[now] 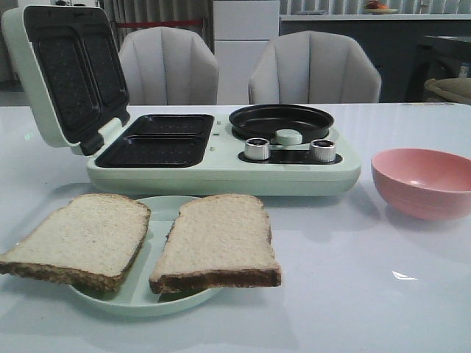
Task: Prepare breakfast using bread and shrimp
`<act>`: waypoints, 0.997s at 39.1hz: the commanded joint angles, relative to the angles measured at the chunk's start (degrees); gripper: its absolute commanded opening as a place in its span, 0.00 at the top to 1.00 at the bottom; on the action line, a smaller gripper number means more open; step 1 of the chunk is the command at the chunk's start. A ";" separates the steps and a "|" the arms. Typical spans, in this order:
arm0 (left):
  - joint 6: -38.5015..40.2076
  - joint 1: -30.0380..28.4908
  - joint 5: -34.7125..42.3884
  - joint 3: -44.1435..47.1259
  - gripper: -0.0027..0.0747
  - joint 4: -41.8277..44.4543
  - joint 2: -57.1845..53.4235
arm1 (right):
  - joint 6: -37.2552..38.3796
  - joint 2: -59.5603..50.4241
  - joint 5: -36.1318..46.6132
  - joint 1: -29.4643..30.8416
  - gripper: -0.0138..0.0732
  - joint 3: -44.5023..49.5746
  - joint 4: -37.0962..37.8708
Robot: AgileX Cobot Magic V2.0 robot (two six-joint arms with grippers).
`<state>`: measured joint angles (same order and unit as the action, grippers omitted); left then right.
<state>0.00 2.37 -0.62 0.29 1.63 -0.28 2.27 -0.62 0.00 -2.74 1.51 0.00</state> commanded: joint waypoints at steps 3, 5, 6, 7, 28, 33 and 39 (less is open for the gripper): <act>0.00 -0.04 4.55 1.17 0.82 -0.32 -0.90 | -0.44 -1.19 5.05 0.26 0.67 -0.94 0.87; 0.00 -0.04 4.55 1.17 0.82 -0.32 -0.90 | -0.44 -1.19 5.05 0.26 0.67 -0.94 0.87; 0.00 -0.04 4.55 1.17 0.82 -0.32 -0.90 | -0.44 -1.19 5.05 0.26 0.67 -0.94 0.87; 0.00 -0.04 4.55 1.17 0.82 -0.32 -0.90 | -0.44 -1.19 5.05 0.26 0.67 -0.94 0.87; 0.00 -0.04 4.55 1.17 0.82 1.67 -0.90 | -0.44 -1.19 5.05 0.26 0.67 -0.94 0.87; 0.00 -0.04 4.55 1.17 0.82 1.96 -0.90 | -0.44 -1.19 5.05 0.26 0.67 -0.94 0.87; 0.00 -0.04 4.55 1.17 0.82 1.85 -0.90 | -0.44 -1.19 5.05 0.26 0.67 -0.94 0.87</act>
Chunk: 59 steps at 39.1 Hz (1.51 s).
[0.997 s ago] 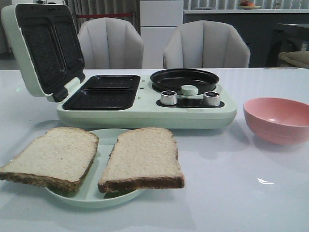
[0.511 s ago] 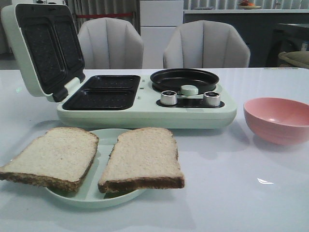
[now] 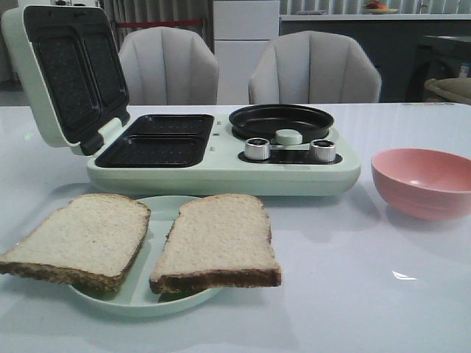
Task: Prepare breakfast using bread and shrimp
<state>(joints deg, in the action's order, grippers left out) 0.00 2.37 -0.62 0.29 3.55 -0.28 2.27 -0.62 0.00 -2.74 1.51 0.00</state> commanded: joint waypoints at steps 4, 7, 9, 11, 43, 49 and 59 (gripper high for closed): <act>0.00 -0.04 8.41 1.17 0.82 0.04 -0.90 | -0.44 -1.19 5.05 0.26 0.67 -0.94 0.87; 0.00 -0.04 13.95 1.17 0.82 -0.84 -0.90 | -0.44 -1.19 5.05 0.26 0.67 -0.94 0.87; 0.00 -0.04 17.29 1.17 0.82 -1.43 -0.90 | -0.44 -1.19 5.05 0.26 0.67 -0.94 0.87; 0.00 -0.04 20.41 0.77 0.82 -1.43 -0.90 | -0.44 -1.19 5.05 0.26 0.67 -0.94 0.87; 0.00 -0.04 -13.22 -29.01 0.82 -9.24 18.66 | -0.44 -1.19 5.05 0.26 0.67 -0.94 0.87; 0.00 -0.04 -15.45 -28.90 0.82 -9.92 19.62 | -0.44 -1.19 5.05 0.26 0.67 -0.94 0.87; 0.00 2.20 -14.44 -28.90 0.63 -8.94 19.72 | -0.44 -1.19 5.05 0.26 0.67 -0.94 0.87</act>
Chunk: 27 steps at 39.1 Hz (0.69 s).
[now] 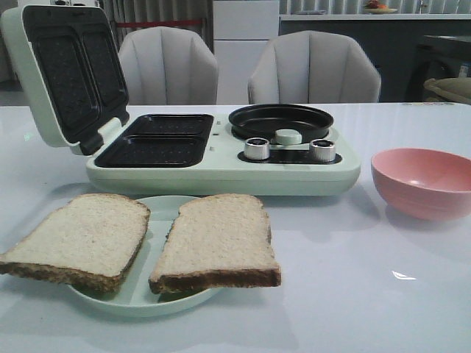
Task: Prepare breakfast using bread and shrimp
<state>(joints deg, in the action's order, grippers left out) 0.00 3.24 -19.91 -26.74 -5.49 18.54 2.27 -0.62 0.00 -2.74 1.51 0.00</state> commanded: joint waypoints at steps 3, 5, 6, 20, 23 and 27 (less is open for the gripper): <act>0.00 2.40 4.98 -1.88 0.47 0.68 0.90 | -0.44 -1.19 5.05 0.26 0.67 -0.94 0.87; 0.00 2.77 4.98 -1.88 0.35 0.99 0.90 | -0.44 -1.19 5.05 0.26 0.67 -0.94 0.87; 0.00 2.77 4.98 -1.88 0.30 1.10 0.90 | -0.44 -1.19 5.05 0.26 0.67 -0.94 0.87; 0.00 2.77 5.56 -1.88 0.25 3.28 0.90 | -0.44 -1.19 5.05 0.26 0.67 -0.94 0.87; -0.58 2.77 4.31 -1.88 0.25 4.70 0.92 | -0.44 -1.19 5.05 0.26 0.67 -0.94 0.87; -0.72 3.73 3.56 -1.64 0.25 9.15 0.92 | -0.44 -1.19 5.05 0.26 0.67 -0.94 0.87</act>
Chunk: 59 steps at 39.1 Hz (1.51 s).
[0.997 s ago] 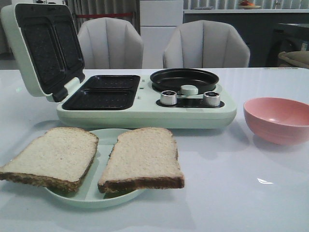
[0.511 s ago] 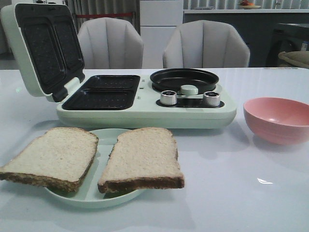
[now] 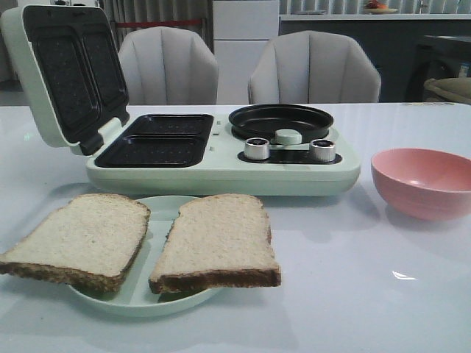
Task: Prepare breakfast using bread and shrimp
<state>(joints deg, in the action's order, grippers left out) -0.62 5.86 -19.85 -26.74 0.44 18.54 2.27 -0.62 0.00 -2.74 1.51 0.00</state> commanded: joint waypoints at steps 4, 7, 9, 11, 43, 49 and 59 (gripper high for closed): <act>-0.10 3.27 2.57 -1.54 0.25 12.46 1.31 | -0.44 -1.19 5.05 0.26 0.67 -0.94 0.87; -0.10 5.17 0.77 -1.54 0.25 19.78 2.48 | -0.44 -1.19 5.05 0.26 0.67 -0.94 0.87; -0.10 6.32 -0.22 -1.54 0.25 23.03 3.44 | -0.44 -1.19 5.05 0.26 0.67 -0.94 0.87; -0.10 7.55 -0.70 -1.54 0.25 25.93 4.58 | -0.44 -1.19 5.05 0.26 0.67 -0.94 0.87; 0.11 37.64 -8.99 -1.54 0.25 55.11 34.16 | -0.44 -1.19 5.05 0.26 0.67 -0.94 0.87; 3.65 37.64 -8.61 -1.54 0.25 61.78 41.07 | -0.44 -1.19 5.05 0.26 0.67 -0.94 0.87; 6.79 37.64 -7.92 -1.54 0.25 67.61 49.48 | -0.44 -1.19 5.05 0.26 0.67 -0.94 0.87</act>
<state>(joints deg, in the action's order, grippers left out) 3.92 43.09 -28.30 -26.74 64.87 66.87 2.27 -0.62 0.00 -2.74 1.51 0.00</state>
